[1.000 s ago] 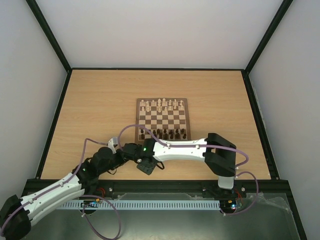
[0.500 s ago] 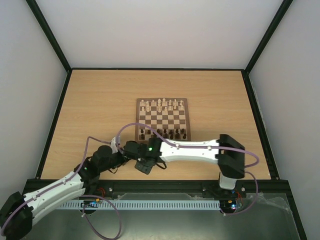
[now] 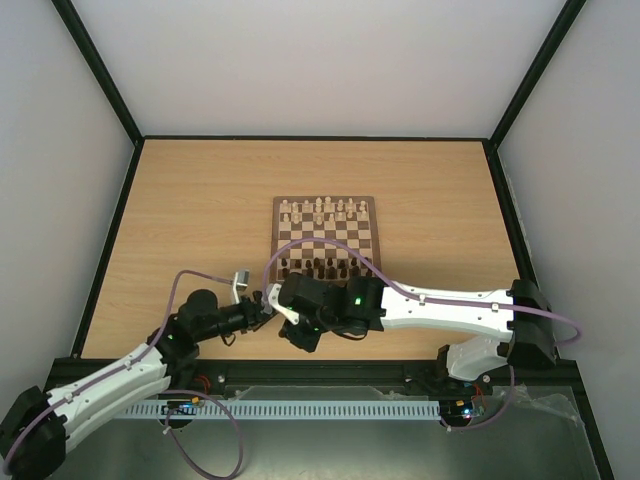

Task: Set up the chess pieces on the board
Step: Pick up the chess piece from the chessboard.

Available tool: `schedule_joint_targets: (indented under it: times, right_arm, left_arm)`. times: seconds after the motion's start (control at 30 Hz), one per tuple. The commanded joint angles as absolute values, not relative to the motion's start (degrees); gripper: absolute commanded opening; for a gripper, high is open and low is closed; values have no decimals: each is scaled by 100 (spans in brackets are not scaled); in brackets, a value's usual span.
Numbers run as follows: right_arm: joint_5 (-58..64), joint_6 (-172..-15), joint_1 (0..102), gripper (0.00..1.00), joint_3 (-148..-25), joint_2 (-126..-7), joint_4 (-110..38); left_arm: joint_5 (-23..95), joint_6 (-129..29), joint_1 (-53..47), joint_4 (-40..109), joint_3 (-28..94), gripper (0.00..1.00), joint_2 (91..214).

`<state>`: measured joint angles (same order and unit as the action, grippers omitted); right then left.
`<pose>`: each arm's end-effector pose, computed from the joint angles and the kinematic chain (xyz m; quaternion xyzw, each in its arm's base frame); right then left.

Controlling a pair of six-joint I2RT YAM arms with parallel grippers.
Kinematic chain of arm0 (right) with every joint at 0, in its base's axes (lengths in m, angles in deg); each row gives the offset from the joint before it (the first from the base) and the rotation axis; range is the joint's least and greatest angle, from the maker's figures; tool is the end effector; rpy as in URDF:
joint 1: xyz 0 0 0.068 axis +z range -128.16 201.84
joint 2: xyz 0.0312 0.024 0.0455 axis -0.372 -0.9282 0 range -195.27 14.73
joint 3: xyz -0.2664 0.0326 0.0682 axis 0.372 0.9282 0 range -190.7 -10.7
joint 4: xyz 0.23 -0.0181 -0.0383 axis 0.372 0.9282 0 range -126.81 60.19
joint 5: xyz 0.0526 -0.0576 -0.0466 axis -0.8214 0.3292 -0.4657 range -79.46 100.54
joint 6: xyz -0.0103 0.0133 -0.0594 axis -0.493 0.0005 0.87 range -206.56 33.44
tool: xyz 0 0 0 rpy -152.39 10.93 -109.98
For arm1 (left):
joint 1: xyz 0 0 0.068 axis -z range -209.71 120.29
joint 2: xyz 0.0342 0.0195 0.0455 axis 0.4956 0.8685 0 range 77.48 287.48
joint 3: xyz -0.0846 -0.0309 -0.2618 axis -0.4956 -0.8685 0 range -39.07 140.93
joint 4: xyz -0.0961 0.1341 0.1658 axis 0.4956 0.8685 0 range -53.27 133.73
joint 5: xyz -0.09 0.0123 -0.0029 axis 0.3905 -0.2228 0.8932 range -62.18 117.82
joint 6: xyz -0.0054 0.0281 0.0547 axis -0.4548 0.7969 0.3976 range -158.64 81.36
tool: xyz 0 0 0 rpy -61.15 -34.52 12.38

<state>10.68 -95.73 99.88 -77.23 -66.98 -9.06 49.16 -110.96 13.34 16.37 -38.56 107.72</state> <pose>0.0610 0.2867 0.2983 -0.5180 0.7565 0.2746 0.2899 0.0768 -0.0949 0.1748 -0.0734 0.7553 -0.6128 0.2206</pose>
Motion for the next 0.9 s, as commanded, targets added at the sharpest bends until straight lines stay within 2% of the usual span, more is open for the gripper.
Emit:
schedule_joint_targets:
  times: [0.0,0.3,0.5,0.87]
  right_arm:
    - [875,-9402,10024,3,-7615,-6576,-977]
    - [1181,-9317,10024,3,-7785,-6788,-1013]
    - [1277,-9362,9985,3,-7663,-6783,-1158]
    - [1375,-9417,9785,3,-7486,-6631,-1492]
  left_arm:
    - [5687,-11136,1283,1061,-4007,74,11181]
    - [6826,-11432,1283,-557,-3948,78,12701]
    - [6833,-11617,1188,-787,-3954,77,12837]
    - [7000,-11805,1107,-919,-3891,64,12726]
